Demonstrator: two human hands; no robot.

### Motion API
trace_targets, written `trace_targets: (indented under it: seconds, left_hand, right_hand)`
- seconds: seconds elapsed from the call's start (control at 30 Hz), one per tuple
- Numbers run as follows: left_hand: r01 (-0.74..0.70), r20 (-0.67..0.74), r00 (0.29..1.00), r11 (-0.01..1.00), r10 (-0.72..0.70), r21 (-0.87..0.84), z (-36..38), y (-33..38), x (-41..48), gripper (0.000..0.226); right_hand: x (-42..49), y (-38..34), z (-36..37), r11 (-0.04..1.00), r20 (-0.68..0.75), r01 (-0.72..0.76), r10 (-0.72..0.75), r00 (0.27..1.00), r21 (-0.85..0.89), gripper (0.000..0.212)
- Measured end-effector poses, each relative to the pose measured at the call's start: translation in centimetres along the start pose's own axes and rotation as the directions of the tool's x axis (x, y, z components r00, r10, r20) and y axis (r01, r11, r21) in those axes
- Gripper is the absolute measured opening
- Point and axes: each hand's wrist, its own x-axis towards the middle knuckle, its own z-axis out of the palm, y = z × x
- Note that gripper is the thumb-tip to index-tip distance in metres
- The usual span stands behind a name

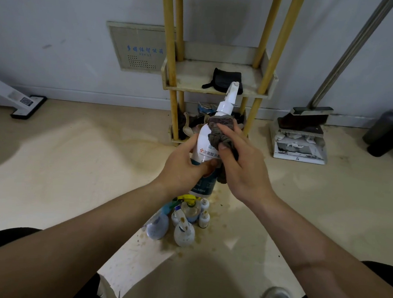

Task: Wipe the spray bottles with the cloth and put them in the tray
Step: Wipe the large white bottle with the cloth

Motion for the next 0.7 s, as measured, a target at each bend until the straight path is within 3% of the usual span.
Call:
trace_targets:
  seconds: [0.27,0.47,0.57,0.7]
  left_hand:
    - [0.015,0.027,1.000,0.998,-0.014,-0.057,0.5,0.2,0.0,0.053]
    - [0.034,0.006,0.999,0.991,-0.034,-0.129,-0.2,0.7,0.2,0.052]
    - [0.074,-0.024,0.996,0.977,-0.081,-0.201,-0.5,0.7,0.5,0.040]
    - [0.114,-0.071,0.988,0.965,-0.135,-0.235,-0.9,0.4,0.8,0.047]
  right_hand:
    - [-0.1,0.6,0.3,0.969,-0.066,-0.082,0.100,0.993,0.233,0.046]
    - [0.4,1.0,0.4,0.787,0.097,-0.217,0.198,0.975,0.578,0.048]
    - [0.1,1.6,1.2,0.787,0.148,-0.269,0.225,0.963,0.555,0.050]
    - [-0.7,2.0,2.1,0.822,0.202,-0.318,0.251,0.947,0.473,0.046]
